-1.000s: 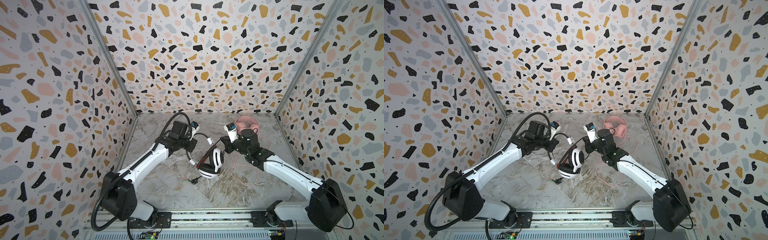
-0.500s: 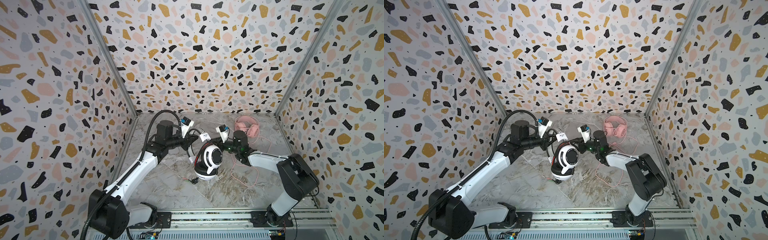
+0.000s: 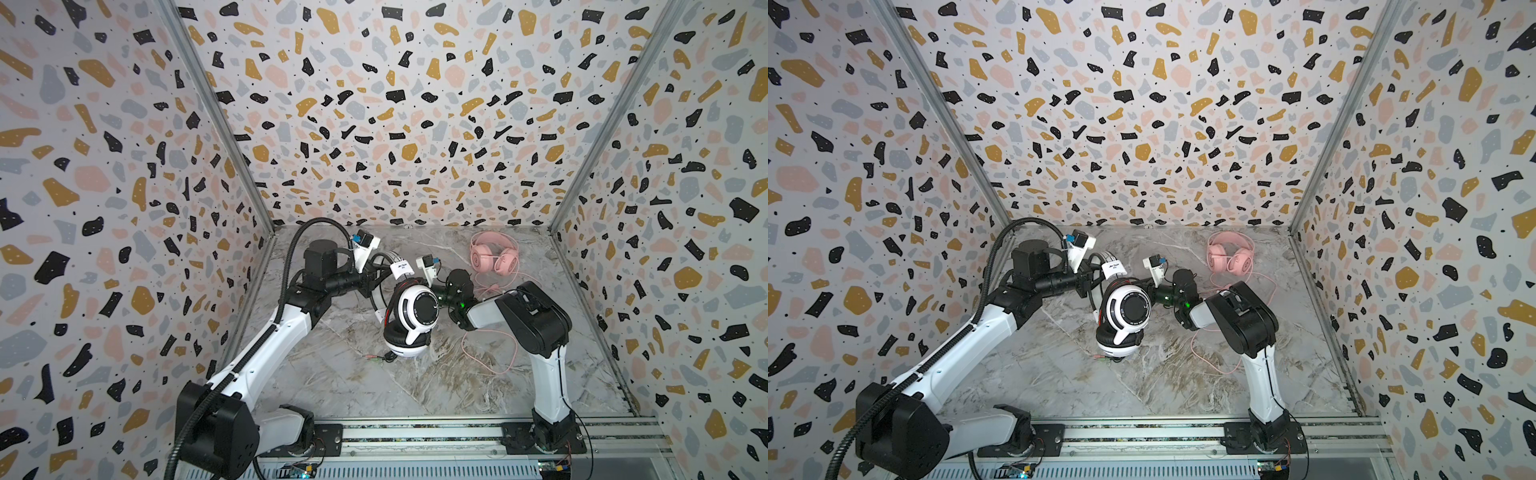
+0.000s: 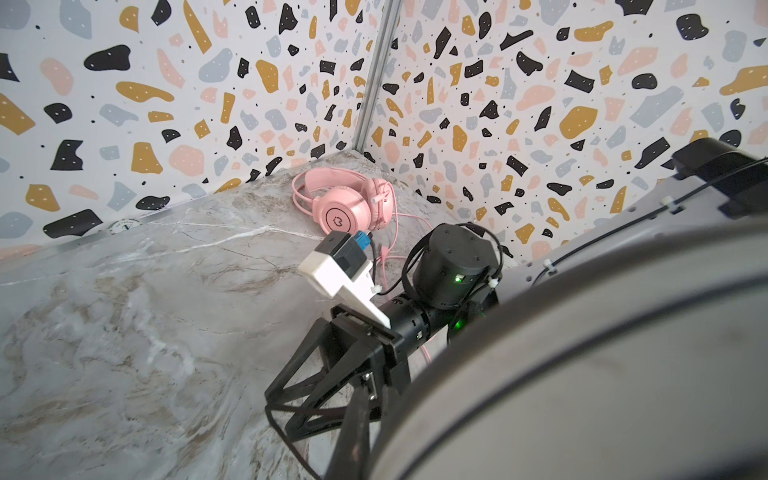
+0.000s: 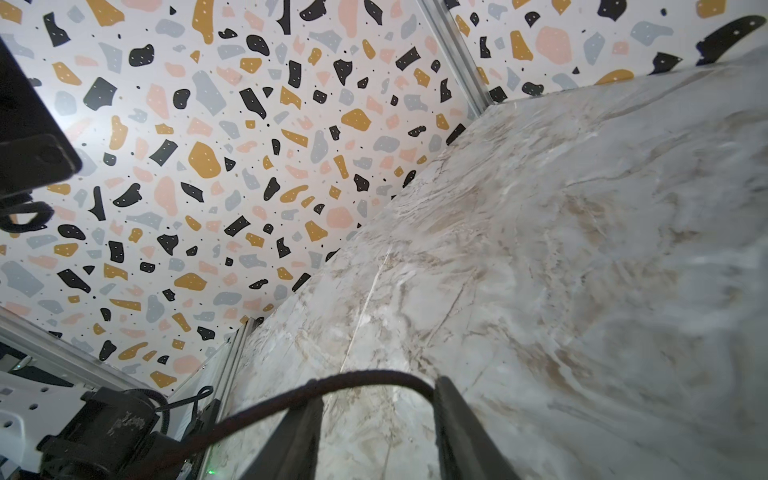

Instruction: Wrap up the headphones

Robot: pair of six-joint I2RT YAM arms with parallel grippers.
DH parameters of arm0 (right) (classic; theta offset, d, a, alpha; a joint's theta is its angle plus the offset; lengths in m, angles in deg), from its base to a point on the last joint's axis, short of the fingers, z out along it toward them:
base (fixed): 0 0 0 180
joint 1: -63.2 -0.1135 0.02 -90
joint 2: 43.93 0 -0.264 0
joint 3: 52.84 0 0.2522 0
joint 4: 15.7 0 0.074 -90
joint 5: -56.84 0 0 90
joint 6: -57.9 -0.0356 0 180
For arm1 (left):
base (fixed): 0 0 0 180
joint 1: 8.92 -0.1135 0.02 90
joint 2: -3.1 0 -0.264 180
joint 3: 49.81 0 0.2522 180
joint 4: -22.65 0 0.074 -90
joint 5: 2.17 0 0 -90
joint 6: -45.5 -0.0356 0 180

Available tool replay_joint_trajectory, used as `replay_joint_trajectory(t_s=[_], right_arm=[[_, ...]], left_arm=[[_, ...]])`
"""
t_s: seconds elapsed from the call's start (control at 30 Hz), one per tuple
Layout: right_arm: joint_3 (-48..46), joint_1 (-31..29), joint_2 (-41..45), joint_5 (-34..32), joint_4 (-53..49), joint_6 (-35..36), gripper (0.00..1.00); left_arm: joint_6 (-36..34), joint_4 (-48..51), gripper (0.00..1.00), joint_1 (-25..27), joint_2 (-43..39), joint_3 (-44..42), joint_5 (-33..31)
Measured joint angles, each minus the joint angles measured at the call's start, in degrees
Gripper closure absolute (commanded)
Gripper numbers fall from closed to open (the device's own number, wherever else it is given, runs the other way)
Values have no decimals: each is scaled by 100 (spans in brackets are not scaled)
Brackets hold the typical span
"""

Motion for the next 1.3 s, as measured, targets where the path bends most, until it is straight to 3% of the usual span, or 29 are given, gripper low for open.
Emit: replay_joint_trajectory(t_s=[0.43,0.57,0.7,0.87,1.07,1.3], right_arm=[[485,-273,-463,-157,-455,234,48],[487,-420,-638,-166,-428,203,57],[442,-619,-833,-162,-376,116,74],[179,-702,-837,-105,-22,-105,88],[-483,-693,-778,-153,466,-291,96],[-1541,-721,-315,-380,1038,-564,98]], left_arm=[[289,-269,100,-254,-11,-125,96],[466,-426,100,-391,-33,-192,66],[623,-511,100,-531,-81,-225,-39],[778,-590,100,-664,-129,-260,-273],[1054,-608,100,-905,-181,-284,-686],[1484,-577,100,-1102,-151,-286,-1241]])
